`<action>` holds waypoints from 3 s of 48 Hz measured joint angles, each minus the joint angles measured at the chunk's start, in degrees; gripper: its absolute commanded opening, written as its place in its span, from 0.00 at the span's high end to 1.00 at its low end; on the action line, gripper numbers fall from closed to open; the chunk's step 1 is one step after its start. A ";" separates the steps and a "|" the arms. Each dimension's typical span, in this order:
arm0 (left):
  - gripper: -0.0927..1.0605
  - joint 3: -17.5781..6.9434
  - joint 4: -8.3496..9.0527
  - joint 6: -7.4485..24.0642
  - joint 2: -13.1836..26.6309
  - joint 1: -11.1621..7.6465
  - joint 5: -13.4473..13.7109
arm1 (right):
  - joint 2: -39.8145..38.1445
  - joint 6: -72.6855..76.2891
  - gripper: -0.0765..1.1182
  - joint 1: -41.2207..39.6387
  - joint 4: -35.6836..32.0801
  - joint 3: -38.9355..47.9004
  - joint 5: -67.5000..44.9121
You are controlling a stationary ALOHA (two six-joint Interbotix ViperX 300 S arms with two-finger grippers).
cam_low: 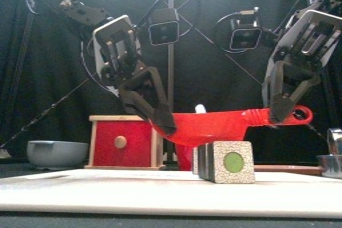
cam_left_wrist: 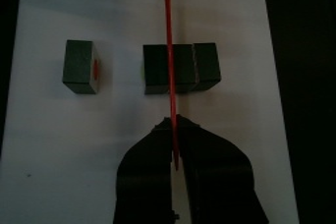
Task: Place sushi on board then cut the sushi with the knife then place the pieces on the plate
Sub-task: Cut the sushi into 4 pieces
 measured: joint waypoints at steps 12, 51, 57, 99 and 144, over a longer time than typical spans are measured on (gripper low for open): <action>0.60 -0.09 -0.09 0.09 1.14 0.00 -0.09 | 1.58 -0.09 0.67 0.00 0.00 0.00 -0.18; 0.60 -0.62 0.09 0.26 5.10 1.05 -0.26 | 7.47 -0.09 0.67 -0.09 -0.44 -0.18 -0.53; 0.60 -0.53 0.35 0.35 5.10 1.32 -0.18 | 7.47 -0.09 0.67 -0.35 -0.97 -0.18 -0.44; 0.60 -0.70 2.81 0.44 1.32 1.93 0.18 | 4.75 0.00 0.67 -0.88 -1.23 -1.93 2.46; 0.60 -2.55 1.41 0.00 1.23 -2.02 0.18 | -0.53 0.18 0.67 1.85 1.14 -1.32 3.60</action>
